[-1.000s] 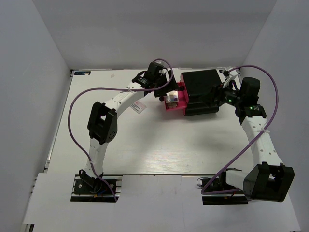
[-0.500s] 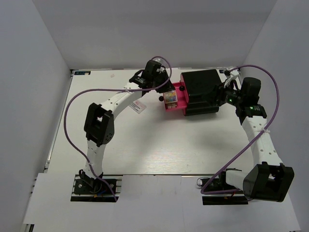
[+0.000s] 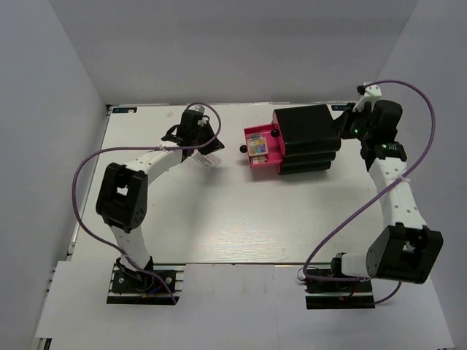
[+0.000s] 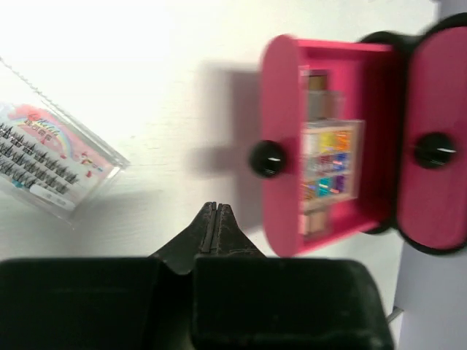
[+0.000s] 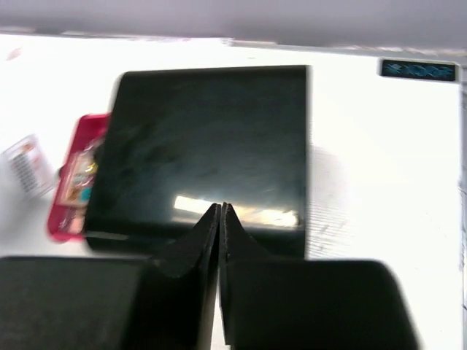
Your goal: Organize the makeup
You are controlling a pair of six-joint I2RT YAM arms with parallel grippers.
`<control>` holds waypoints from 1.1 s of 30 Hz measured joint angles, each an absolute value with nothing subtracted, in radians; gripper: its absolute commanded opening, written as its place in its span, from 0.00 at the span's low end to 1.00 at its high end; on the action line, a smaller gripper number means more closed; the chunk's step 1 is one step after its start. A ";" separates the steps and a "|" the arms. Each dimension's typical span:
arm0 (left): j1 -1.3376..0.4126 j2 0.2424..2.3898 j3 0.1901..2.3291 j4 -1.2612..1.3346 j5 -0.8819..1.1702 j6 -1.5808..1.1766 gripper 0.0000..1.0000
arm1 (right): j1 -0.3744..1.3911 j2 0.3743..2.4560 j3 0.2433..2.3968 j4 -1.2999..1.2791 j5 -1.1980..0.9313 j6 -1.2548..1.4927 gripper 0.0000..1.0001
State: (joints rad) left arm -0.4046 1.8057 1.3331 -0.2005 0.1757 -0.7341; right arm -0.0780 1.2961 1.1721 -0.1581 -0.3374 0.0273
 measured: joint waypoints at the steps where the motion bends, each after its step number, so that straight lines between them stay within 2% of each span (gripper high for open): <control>1: -0.400 1.832 1.333 -0.196 0.182 -0.735 0.00 | -0.085 1.322 1.191 -0.157 -0.315 0.028 0.16; 2: -0.400 1.859 1.335 -0.190 0.188 -0.736 0.00 | -0.090 1.343 1.207 -0.156 -0.300 0.030 0.28; 4: -0.404 1.911 1.351 -0.186 0.208 -0.738 0.00 | -0.099 1.390 1.246 -0.161 -0.269 0.025 0.37; 6: -0.411 1.976 1.397 -0.195 0.226 -0.741 0.00 | -0.104 1.434 1.286 -0.163 -0.239 0.019 0.40; 13: -0.438 2.172 1.625 -0.242 0.262 -0.740 0.00 | -0.105 1.565 1.390 -0.186 -0.147 -0.052 0.40; 22: -0.450 2.235 1.699 -0.297 0.290 -0.733 0.00 | -0.104 1.721 1.442 -0.234 -0.051 -0.126 0.39; 33: -0.481 2.346 1.844 -0.322 0.348 -0.739 0.00 | -0.115 1.762 1.452 -0.254 -0.141 -0.181 0.35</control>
State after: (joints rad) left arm -0.4812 2.3463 1.8442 -0.3218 0.3485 -0.7387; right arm -0.1154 1.7618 1.4517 -0.2543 -0.1410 -0.1814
